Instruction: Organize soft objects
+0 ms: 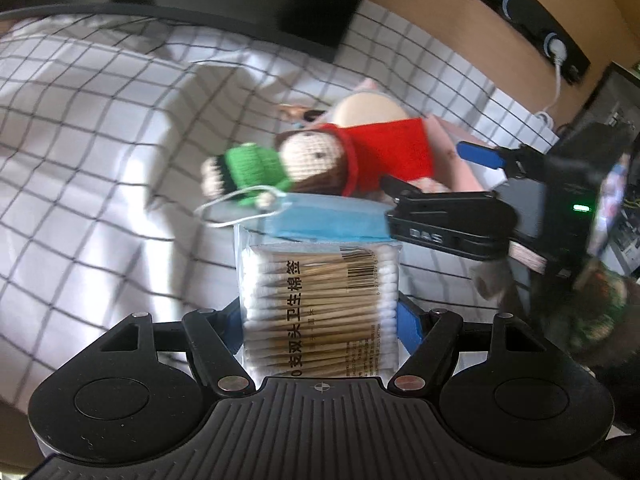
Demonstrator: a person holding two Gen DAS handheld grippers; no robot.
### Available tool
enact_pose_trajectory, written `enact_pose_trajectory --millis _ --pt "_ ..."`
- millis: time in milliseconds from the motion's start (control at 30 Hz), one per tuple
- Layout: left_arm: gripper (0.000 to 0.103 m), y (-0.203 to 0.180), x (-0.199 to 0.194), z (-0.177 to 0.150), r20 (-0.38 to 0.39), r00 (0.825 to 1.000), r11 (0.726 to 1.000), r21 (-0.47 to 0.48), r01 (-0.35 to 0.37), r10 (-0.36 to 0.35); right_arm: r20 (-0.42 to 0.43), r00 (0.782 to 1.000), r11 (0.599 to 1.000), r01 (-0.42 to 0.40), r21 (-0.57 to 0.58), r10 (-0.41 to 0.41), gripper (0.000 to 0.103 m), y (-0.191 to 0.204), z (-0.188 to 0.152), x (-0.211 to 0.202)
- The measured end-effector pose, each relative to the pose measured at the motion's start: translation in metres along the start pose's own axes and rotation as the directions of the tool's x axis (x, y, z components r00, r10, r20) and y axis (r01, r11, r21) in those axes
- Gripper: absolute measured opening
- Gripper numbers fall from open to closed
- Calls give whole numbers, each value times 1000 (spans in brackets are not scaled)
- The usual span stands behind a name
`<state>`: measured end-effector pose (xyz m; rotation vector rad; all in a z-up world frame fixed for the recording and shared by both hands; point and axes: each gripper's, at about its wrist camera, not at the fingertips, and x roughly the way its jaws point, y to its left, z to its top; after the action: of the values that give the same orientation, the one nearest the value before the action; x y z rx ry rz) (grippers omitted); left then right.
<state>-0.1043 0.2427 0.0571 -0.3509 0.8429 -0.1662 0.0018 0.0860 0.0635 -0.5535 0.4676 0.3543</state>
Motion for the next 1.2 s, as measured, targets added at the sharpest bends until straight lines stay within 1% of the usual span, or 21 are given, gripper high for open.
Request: enact_pose_trajectory --millis 100,200,267,333,367,400,467,567,600,633,700,733,833,967,1067,1133,1200 --pt "77 18 -2 -1 1 1000 999 -31 -7 7 -20 1000 998 10 -56 -11 92 24 6 21" --pt "77 30 -1 -3 -5 1000 998 -65 -12 11 -30 997 992 64 -105 -67 93 39 8 35" --pt "77 35 -1 -5 -12 1000 997 -76 -8 7 -41 994 991 101 -87 -104 96 37 10 41" --pt "77 37 -2 -7 -20 1000 997 -78 -3 1 -45 990 991 130 -40 -131 99 28 10 43" --pt "77 39 -2 -8 -22 1000 997 -79 -1 -1 -51 987 989 150 -21 -151 103 23 10 44" --pt "77 41 -2 -8 -23 1000 997 -82 2 -4 -53 986 988 157 -7 -157 103 17 9 44" --pt "77 43 0 -7 -25 1000 996 -86 6 -9 -65 989 991 133 13 -131 103 7 8 50" --pt "77 40 5 -5 -28 1000 997 -80 12 -14 -94 993 997 69 33 -66 103 -4 8 58" --pt "77 39 5 -5 -28 999 997 -77 15 -17 -101 993 997 57 47 -52 101 -6 8 58" --pt "77 37 6 -4 -29 999 997 -73 19 -21 -99 994 996 44 71 -37 97 -9 7 57" --pt "77 31 8 -4 -32 999 998 -61 28 -30 -82 997 993 15 113 -6 91 -13 6 50" --pt "77 29 10 -3 -34 999 998 -54 32 -34 -72 997 992 12 125 -3 87 -15 5 46" --pt "77 16 15 -2 -42 998 998 -30 47 -48 -40 999 989 -9 151 15 84 -21 4 31" --pt "77 -12 21 -1 -62 994 996 29 90 -88 11 1000 987 -30 156 29 83 -35 -2 0" --pt "77 -44 21 0 -88 985 980 118 159 -149 32 998 989 -49 140 45 83 -58 -15 -36" --pt "77 -71 23 2 -109 976 962 179 204 -187 31 999 993 -27 114 24 83 -77 -30 -60" --pt "77 -98 28 6 -120 968 944 227 241 -218 1 1000 994 -3 109 3 83 -101 -52 -84"
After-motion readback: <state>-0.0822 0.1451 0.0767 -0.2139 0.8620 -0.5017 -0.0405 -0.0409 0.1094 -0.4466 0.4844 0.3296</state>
